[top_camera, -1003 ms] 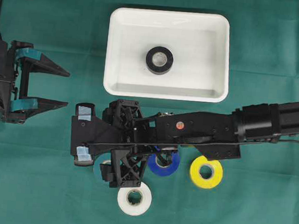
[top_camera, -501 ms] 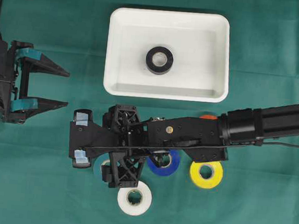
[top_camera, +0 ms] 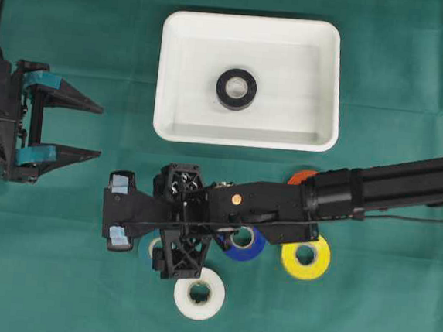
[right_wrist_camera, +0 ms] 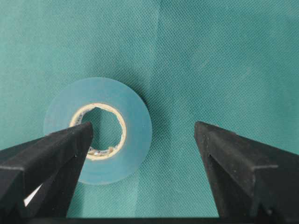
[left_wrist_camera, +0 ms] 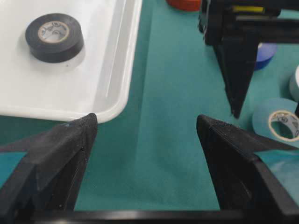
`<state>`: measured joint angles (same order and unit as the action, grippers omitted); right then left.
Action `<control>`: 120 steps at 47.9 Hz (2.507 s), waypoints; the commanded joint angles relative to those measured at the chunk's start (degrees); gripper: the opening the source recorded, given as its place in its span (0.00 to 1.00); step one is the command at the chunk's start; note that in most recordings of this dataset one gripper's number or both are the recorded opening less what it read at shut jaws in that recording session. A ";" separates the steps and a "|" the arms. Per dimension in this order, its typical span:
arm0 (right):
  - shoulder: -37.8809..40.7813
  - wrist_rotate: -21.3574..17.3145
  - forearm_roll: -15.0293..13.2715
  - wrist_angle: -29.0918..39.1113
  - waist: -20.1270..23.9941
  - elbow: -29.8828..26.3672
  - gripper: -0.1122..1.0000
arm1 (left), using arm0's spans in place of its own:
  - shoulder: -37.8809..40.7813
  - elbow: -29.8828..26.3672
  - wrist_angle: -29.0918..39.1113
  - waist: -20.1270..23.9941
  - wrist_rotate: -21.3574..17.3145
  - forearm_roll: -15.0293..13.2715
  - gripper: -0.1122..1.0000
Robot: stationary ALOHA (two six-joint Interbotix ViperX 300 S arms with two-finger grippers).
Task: Pick up the tape from a random location and place it into the white case.
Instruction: 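Position the right gripper above the teal tape roll, then lower the right gripper fingers into the teal roll's core and close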
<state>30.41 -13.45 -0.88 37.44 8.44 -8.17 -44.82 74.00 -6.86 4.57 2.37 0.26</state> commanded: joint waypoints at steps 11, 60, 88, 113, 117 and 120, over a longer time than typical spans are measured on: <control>2.81 -0.26 -0.09 -2.37 -0.35 -0.62 0.93 | 0.18 -0.79 -0.09 0.18 0.18 -0.18 0.86; 1.41 0.00 -0.09 -3.43 -0.18 -0.70 0.38 | 0.18 -0.88 0.09 0.18 0.18 -0.18 0.86; -12.39 -0.09 -2.29 5.63 -0.26 -1.14 0.37 | 0.26 -0.88 0.09 0.18 0.18 -0.18 0.86; -18.54 -0.26 -2.46 11.34 -0.70 -1.23 0.37 | 0.18 -0.88 0.35 0.09 0.18 -0.18 0.86; -19.60 -0.18 -2.46 11.69 -0.53 -1.23 0.37 | 0.18 -0.88 0.35 0.18 0.18 -0.18 0.86; -20.21 -0.18 -2.46 11.87 -0.44 -1.23 0.37 | 0.18 -0.88 0.35 0.18 0.18 -0.18 0.86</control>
<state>13.36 -13.54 -3.25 49.22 7.73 -8.09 -44.82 74.00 -6.15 4.57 2.64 0.18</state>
